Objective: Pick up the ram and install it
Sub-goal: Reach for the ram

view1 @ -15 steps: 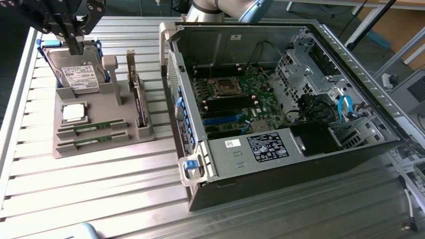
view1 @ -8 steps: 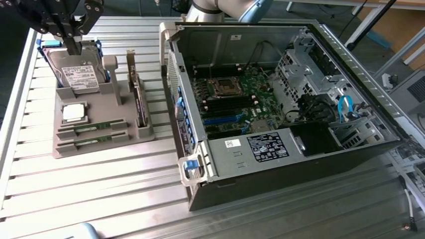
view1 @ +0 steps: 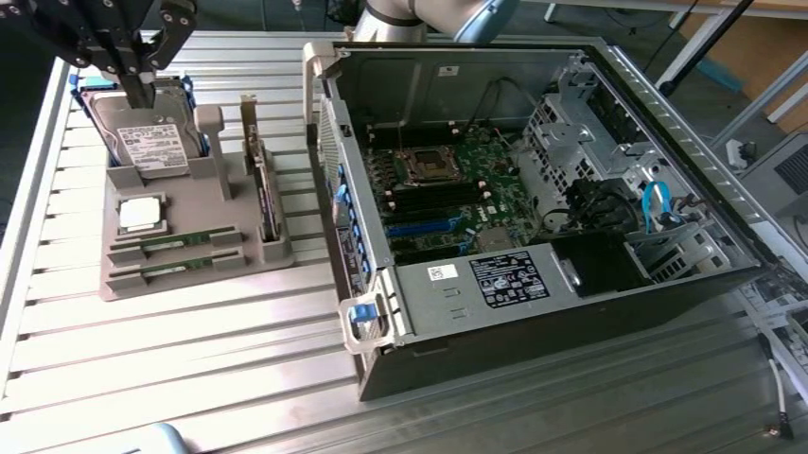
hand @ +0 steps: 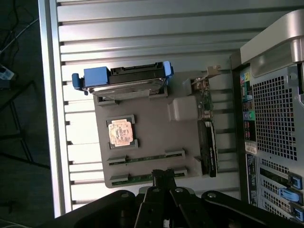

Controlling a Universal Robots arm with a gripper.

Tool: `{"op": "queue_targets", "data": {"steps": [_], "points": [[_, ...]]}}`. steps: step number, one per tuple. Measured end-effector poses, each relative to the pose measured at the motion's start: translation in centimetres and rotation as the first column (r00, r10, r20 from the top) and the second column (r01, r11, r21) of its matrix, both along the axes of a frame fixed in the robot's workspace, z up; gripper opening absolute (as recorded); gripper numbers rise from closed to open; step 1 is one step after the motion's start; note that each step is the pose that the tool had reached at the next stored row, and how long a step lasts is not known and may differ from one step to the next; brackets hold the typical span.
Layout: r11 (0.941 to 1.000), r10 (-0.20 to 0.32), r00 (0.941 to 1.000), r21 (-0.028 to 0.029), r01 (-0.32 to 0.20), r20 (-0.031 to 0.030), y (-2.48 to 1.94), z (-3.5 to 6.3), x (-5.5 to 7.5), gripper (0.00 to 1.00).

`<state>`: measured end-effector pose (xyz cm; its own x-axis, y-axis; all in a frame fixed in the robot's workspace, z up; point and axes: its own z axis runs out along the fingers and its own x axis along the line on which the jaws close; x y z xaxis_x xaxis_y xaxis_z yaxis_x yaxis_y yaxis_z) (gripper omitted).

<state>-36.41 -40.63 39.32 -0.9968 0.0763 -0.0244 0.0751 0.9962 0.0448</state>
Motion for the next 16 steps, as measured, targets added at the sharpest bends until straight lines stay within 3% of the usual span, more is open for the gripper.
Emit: {"op": "queue_targets", "data": {"steps": [9,13,16], "points": [[1.0,0.0,1.0,0.0,0.0,0.0,-1.36,0.0,0.0,0.11],[1.0,0.0,1.0,0.0,0.0,0.0,-1.8,0.0,0.0,0.11],[1.0,0.0,1.0,0.0,0.0,0.0,-1.9,0.0,0.0,0.11]]}}
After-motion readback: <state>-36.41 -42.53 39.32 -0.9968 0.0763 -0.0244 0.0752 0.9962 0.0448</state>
